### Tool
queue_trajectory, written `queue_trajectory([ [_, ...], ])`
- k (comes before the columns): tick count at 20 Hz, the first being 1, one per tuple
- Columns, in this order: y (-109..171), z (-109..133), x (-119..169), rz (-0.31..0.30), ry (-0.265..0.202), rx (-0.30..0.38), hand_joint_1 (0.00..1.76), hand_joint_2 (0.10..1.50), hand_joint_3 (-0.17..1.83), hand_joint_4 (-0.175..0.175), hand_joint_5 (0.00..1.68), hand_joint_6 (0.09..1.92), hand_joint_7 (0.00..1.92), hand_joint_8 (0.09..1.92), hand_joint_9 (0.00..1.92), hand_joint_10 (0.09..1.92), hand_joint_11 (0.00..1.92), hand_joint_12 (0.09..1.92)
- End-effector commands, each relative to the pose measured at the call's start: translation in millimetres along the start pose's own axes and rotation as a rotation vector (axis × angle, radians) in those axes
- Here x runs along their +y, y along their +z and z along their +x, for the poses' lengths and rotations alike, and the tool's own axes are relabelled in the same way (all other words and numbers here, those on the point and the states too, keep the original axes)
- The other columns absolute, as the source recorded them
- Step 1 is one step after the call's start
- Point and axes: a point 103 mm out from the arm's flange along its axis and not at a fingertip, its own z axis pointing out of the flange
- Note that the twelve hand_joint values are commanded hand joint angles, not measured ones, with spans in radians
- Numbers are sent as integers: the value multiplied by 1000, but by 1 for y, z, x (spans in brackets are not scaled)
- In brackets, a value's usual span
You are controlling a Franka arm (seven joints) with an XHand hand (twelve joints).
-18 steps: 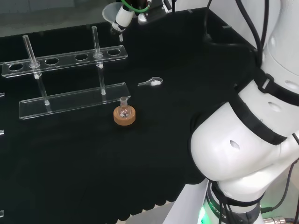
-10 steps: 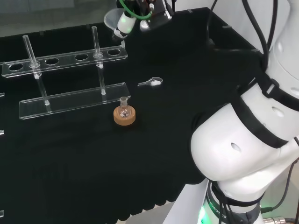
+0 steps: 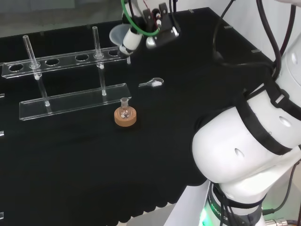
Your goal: Place the funnel on the round-bottom flask.
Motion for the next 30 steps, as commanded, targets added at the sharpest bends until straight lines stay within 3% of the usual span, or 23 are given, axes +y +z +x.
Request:
queue_trajectory([
  [1,24,13,0,27,-15,13,780,674,644,21,857,954,799,753,1082,481,529,1345],
  [17,73,36,17,95,-55,24,784,677,648,10,847,950,795,754,1083,482,550,1327],
  [30,93,42,23,127,-72,24,785,679,650,9,848,950,793,757,1083,483,554,1325],
])
